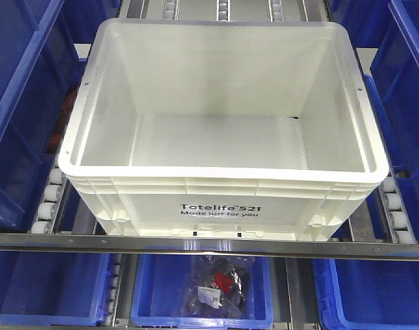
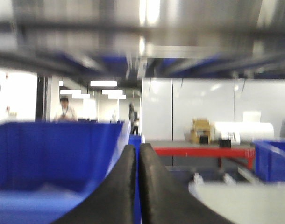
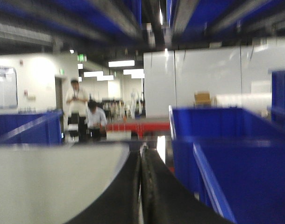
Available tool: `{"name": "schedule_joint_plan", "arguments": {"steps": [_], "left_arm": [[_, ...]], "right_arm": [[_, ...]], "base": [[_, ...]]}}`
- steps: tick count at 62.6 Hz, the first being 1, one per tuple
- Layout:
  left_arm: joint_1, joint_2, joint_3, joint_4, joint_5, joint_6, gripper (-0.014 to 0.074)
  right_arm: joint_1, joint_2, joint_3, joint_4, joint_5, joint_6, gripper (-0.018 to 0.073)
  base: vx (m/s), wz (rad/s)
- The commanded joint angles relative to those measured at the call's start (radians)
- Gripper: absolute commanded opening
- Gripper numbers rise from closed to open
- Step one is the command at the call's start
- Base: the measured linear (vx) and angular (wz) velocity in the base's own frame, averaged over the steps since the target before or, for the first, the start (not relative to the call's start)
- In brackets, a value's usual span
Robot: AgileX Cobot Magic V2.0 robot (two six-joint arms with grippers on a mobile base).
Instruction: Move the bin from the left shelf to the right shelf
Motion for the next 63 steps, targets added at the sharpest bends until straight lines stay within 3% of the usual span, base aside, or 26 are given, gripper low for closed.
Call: {"name": "schedule_joint_plan", "arguments": {"steps": [1, 15, 23, 41, 56, 63], "left_arm": [[-0.006, 0.011, -0.147, -0.001, 0.035, -0.007, -0.0006], [-0.006, 0.21, -0.475, -0.001, 0.425, -0.006, -0.0006], [-0.006, 0.304, -0.548, -0.001, 0.588, -0.006, -0.0006], [-0.006, 0.373, -0.504, -0.001, 0.736, -0.006, -0.0006], [-0.006, 0.376, -0.494, -0.001, 0.724, -0.006, 0.001], [-0.005, 0.376, -0.494, -0.001, 0.723, -0.006, 0.0099]], "right_arm": [[-0.003, -0.001, -0.126, -0.003, 0.007, 0.001, -0.0009], [-0.003, 0.15, -0.386, -0.028, 0.266, 0.001, -0.0009], [-0.003, 0.251, -0.464, -0.028, 0.443, 0.001, -0.0009], [-0.003, 0.408, -0.465, -0.023, 0.731, 0.001, -0.0009], [-0.003, 0.462, -0.465, -0.023, 0.758, 0.001, 0.0], [-0.003, 0.465, -0.466, -0.022, 0.758, -0.013, 0.0078]], "base": [[0.0, 0.0], [0.0, 0.0], [0.0, 0.0], [0.0, 0.0], [0.0, 0.0], [0.0, 0.0]]}}
